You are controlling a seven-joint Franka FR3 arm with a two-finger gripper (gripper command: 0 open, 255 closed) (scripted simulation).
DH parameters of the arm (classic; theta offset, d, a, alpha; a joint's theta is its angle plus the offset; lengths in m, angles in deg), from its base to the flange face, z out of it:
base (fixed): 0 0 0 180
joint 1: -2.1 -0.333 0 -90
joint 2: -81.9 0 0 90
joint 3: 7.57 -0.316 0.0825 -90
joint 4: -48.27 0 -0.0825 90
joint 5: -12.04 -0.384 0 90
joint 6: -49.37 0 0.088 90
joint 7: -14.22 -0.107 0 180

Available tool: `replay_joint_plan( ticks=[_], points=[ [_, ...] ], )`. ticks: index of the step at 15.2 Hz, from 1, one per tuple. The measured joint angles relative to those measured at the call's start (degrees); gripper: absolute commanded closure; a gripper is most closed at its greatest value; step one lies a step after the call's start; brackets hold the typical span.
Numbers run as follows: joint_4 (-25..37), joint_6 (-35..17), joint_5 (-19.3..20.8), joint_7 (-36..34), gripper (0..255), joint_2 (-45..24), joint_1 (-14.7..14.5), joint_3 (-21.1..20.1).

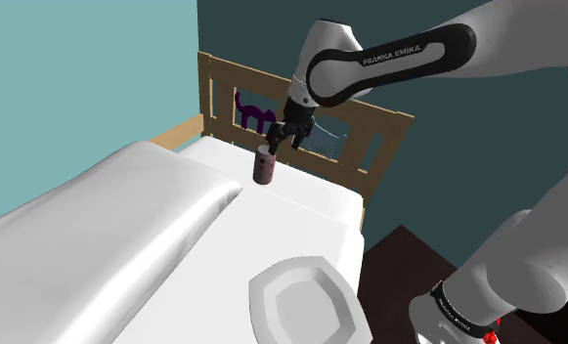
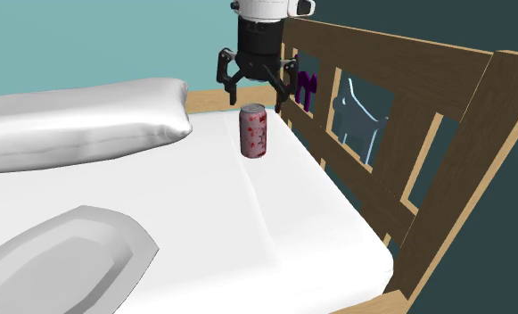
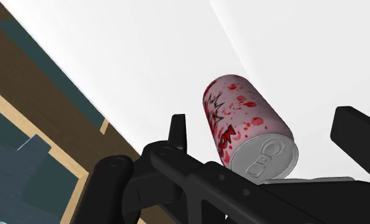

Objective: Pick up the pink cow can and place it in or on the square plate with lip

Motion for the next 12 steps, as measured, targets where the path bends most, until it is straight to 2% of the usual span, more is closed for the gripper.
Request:
replay_joint_plan(
  ticks=[4, 12],
  points=[
    [4.01, -1.90, 1.45, -1.49, 0, -5.89, -0.65, -0.50],
    [3.11, -6.14, 2.28, -1.99, 0, -9.26, -0.99, -0.50]
  ],
)
